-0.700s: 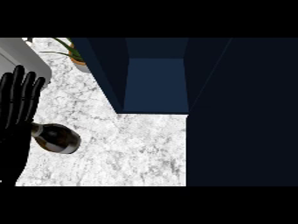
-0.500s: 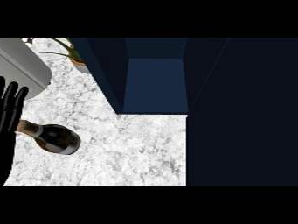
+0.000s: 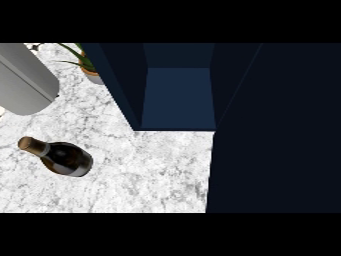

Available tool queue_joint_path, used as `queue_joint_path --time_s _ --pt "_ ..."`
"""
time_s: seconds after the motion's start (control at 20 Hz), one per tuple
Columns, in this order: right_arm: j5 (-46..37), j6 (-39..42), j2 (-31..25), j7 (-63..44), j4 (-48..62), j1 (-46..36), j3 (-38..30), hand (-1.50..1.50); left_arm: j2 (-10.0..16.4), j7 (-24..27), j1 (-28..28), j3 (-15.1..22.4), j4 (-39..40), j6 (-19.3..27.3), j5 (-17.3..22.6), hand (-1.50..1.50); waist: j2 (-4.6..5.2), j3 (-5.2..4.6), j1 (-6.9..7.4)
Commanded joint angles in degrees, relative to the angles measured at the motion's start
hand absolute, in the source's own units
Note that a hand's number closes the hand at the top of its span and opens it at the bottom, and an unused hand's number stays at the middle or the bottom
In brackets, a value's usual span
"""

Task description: Pick up the wine, place it into the cabinet and close the cabinet

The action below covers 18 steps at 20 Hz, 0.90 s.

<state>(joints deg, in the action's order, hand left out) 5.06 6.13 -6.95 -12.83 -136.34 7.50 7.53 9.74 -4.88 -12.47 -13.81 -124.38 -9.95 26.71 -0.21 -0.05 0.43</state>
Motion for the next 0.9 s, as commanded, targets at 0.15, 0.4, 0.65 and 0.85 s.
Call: queue_joint_path --time_s 0.15,0.4,0.65,0.85 --pt "3.79 -2.63 -1.45 -14.81 -8.35 -6.20 -1.61 -1.50 0.32 -8.07 -5.72 -4.44 -10.33 0.46 7.93 -1.50 0.07 0.03 0.14" --pt "1.95 -5.47 -1.22 -23.24 -14.43 -9.26 1.01 -1.50 1.80 -15.15 -1.94 -5.48 -14.03 5.72 9.39 -1.50 0.01 0.02 -0.23" --pt "5.42 -6.87 -3.08 -28.00 -9.10 -19.71 -4.79 -1.50 3.78 -21.17 1.93 -6.62 -16.84 10.32 10.09 -1.50 0.06 0.05 -0.04" --pt "1.72 -10.10 -2.09 -32.99 -12.65 -22.01 -2.01 -1.50 0.89 -19.71 1.38 -2.03 -16.07 10.44 4.36 -1.50 0.01 0.03 -0.27"
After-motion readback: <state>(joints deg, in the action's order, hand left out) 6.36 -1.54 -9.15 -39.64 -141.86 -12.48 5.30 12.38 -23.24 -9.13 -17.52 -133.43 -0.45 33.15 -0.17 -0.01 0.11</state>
